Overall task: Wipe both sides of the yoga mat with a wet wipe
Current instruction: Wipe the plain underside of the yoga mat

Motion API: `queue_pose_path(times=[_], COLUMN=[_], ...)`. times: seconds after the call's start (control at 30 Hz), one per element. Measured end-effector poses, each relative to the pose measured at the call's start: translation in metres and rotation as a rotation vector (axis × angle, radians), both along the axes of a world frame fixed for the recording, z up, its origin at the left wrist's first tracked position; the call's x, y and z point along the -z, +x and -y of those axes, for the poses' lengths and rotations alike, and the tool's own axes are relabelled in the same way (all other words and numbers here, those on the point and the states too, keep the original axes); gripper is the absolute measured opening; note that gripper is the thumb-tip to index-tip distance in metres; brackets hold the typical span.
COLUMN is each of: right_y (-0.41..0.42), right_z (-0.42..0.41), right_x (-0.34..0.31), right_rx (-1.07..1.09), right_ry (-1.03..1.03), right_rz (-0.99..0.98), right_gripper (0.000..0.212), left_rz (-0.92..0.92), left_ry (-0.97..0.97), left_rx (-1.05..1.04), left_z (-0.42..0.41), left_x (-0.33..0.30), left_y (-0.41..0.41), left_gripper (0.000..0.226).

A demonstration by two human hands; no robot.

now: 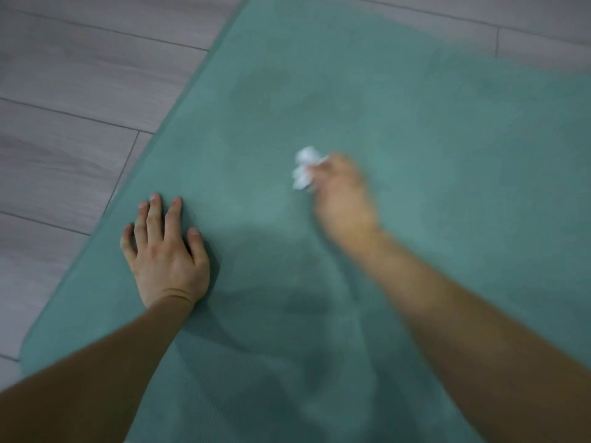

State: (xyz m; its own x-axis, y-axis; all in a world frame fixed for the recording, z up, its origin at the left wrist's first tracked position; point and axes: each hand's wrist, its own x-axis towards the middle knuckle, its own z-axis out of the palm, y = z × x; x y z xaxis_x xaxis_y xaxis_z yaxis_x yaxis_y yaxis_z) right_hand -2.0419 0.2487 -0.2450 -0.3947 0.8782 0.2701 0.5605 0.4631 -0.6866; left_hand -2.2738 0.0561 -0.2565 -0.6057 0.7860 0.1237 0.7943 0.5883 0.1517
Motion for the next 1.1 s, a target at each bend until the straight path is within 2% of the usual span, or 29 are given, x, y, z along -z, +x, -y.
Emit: queue_pose_path(times=[0.07,0.13,0.2,0.3,0.37,0.47,0.53,0.6,0.7,0.77,0.87,0.93,1.0,1.03,1.1], right_y=[-0.031,-0.021,0.017,0.112,0.176,0.190,0.186,0.190,0.173,0.127,0.059,0.058,0.085,0.110,0.158], right_z=[0.084,0.109,0.062,-0.027,-0.054,-0.060,-0.064,-0.067,-0.051,-0.006,0.085,0.088,0.029,-0.015,-0.087], right_x=[-0.016,-0.021,-0.025,-0.036,-0.037,-0.027,-0.013,-0.008,-0.013,-0.023,-0.029,-0.032,-0.021,-0.019,-0.019], right_rx=[-0.470,-0.617,-0.470,0.097,0.303,0.337,0.404,0.368,0.431,0.249,-0.387,-0.554,-0.373,-0.159,0.273], right_ry=[0.076,0.195,0.205,0.022,-0.021,-0.041,-0.050,-0.031,-0.010,-0.021,0.034,0.136,0.255,0.259,0.079], right_rz=[0.087,0.198,0.244,0.443,0.435,0.454,0.530,0.603,0.451,0.315,0.254,0.219,0.238,0.307,0.429], right_gripper=[0.017,0.024,0.027,0.025,0.022,0.029,0.040,0.055,0.033,0.033,0.034,0.028,0.016,0.013,0.008], left_rz=[0.001,0.007,-0.019,-0.095,-0.081,0.008,0.041,0.039,0.038,0.029,0.046,0.051,0.045,0.042,0.029], left_ry=[-0.003,0.017,0.030,-0.025,-0.081,-0.070,-0.044,-0.006,0.021,0.004,0.016,0.022,0.022,0.016,0.008], left_rx=[0.003,0.001,0.019,0.093,0.064,-0.092,-0.058,-0.032,-0.077,-0.075,-0.076,-0.080,-0.087,-0.088,-0.088], left_z=[0.001,-0.001,-0.004,0.002,-0.002,-0.027,-0.033,-0.027,-0.028,-0.025,-0.027,-0.026,-0.029,-0.029,-0.028], left_x=[0.001,0.000,0.000,-0.003,-0.014,-0.025,-0.019,-0.007,0.007,0.005,0.001,0.000,-0.001,0.000,0.002], left_y=[-0.001,-0.001,0.001,0.001,0.020,0.081,0.126,0.147,0.146,0.146,0.146,0.148,0.148,0.147,0.147], left_gripper=[0.058,0.056,0.051,0.051,0.049,0.041,0.050,0.059,0.058,0.058,0.058,0.058,0.058,0.058,0.058])
